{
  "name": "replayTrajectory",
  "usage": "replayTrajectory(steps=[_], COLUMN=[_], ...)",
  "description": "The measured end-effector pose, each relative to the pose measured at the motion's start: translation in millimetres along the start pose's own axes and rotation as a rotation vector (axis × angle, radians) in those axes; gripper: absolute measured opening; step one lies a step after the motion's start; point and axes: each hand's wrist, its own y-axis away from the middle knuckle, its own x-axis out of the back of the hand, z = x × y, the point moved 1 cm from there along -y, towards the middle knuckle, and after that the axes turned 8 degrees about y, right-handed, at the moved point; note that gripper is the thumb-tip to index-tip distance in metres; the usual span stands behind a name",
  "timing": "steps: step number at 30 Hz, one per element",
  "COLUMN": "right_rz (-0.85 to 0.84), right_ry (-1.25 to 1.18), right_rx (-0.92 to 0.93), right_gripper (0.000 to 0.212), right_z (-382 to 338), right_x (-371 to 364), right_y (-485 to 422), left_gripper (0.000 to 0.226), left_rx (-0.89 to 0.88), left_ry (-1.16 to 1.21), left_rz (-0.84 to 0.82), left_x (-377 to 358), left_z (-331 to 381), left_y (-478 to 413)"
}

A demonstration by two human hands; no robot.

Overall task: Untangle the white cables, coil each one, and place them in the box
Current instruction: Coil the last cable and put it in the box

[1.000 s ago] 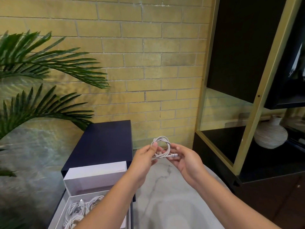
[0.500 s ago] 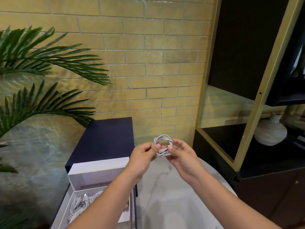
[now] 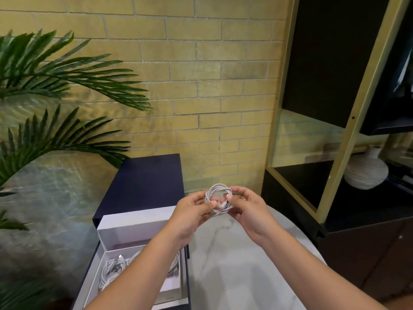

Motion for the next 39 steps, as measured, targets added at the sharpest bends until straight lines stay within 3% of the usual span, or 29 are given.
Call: replayTrajectory(steps=[5,7,9,12,21,26,32,36,39], right_rz=[-0.108,-0.109,-0.081,-0.035,0.018,-0.024,-0.111,-0.245,-0.292], right_ry=[0.268,0.282,0.179,0.095,0.377,0.498,0.794,0.708,0.740], right_rx=[0.027,0.034,0.024,0.037,0.173,0.250,0.333,0.239,0.268], right_gripper=[0.022,0.032,0.038,0.027,0.015,0.026,0.034,0.040,0.040], right_z=[-4.1,-1.8,3.2,6.9,-2.6,-2.2,15.8,28.2,37.5], right_x=[8.0,11.3,14.6,19.8,33.2,39.9,29.6,6.1,-18.1], right_y=[-1.0,-1.8,-1.0,3.1,12.6,14.0,16.8,19.9,17.3], left_gripper=[0.018,0.016,0.015,0.014,0.014,0.024,0.031,0.031,0.034], left_rx=[-0.002,-0.070,-0.116,-0.138,-0.201,-0.255,-0.244,-0.143,-0.042], left_ry=[-0.281,-0.362,-0.363,-0.380,-0.505,-0.584,-0.572,-0.526,-0.594], left_rz=[-0.031,0.047,0.165,0.235,0.258,0.225,0.276,0.279,0.243], left_x=[-4.7,-6.3,-8.5,-17.7,-41.5,-46.2,-32.3,-4.7,28.9], left_z=[-3.5,-4.9,-6.4,-9.5,-18.2,-23.3,-32.0,-29.9,-18.8], left_y=[-3.4,-6.3,-7.2,-4.9,2.9,8.7,21.2,30.3,37.8])
